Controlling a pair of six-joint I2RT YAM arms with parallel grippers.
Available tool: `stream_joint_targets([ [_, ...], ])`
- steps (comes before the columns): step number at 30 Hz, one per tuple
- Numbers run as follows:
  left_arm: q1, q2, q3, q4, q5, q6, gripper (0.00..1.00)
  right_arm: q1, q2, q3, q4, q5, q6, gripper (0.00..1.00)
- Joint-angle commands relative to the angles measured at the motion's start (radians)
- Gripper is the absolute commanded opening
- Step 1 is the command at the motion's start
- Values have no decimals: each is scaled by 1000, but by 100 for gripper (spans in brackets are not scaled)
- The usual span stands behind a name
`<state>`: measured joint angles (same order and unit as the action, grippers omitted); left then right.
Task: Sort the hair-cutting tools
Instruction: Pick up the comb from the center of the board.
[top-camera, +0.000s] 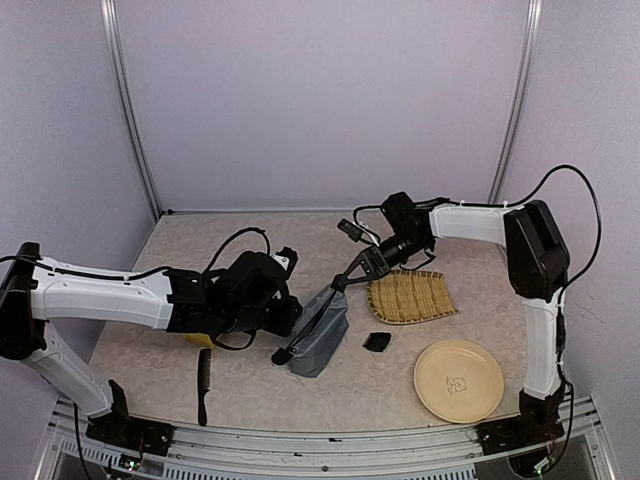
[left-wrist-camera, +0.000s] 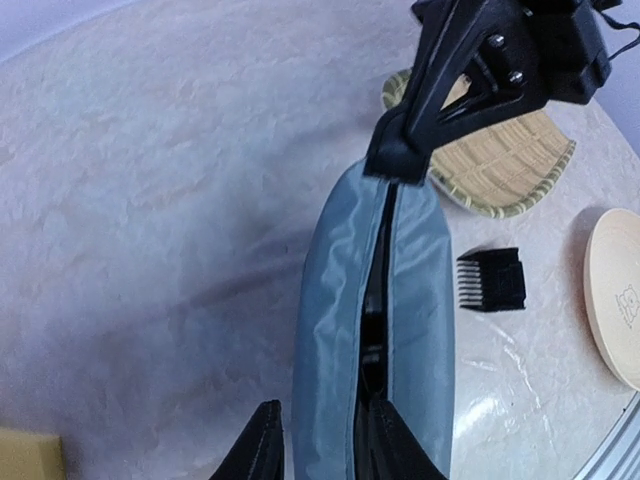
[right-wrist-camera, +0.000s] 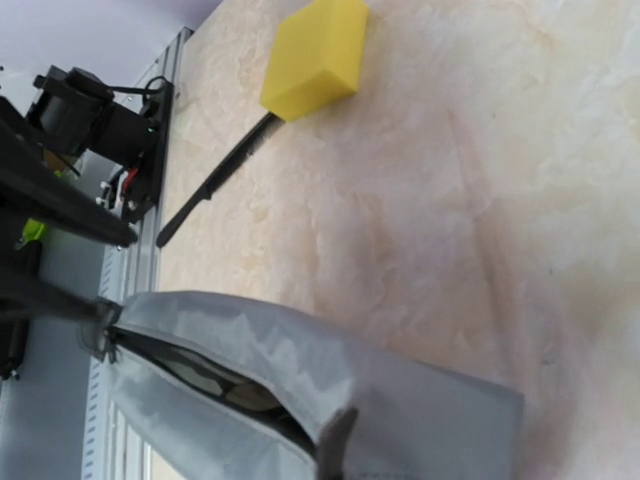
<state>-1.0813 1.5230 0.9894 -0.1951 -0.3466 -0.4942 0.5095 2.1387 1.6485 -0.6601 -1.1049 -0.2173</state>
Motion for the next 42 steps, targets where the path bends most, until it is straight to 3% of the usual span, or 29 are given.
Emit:
stream_joint_targets([
  [1, -12, -93, -44, -209, -41, -164, 29, -9, -77, -37, 8, 51, -3, 2],
  [5, -8, -165, -101, -213, -23, -164, 29, -9, -83, -36, -7, 77, -4, 5],
  [10, -4, -217, -114, -99, 56, -104, 31, -9, -114, -36, -23, 118, -41, 24],
  [15, 10, -69, 27, -100, 103, -56, 32, -9, -145, -6, -71, 197, -108, 34],
  [19, -2, 59, 142, -171, 52, -54, 31, -8, -238, -96, -84, 272, -238, 40],
  [25, -4, 54, 115, -87, -12, -70, 31, 17, -420, -358, -97, 420, -663, 44],
  [29, 14, 21, 85, -41, 1, -73, 31, 130, -578, -610, 81, 685, -825, 45],
  [32, 24, 7, 76, -39, 3, -77, 31, 200, -630, -717, 194, 807, -864, 45],
  [42, 29, -20, 57, -44, 9, -92, 31, 322, -545, -795, 308, 1040, -936, 46],
])
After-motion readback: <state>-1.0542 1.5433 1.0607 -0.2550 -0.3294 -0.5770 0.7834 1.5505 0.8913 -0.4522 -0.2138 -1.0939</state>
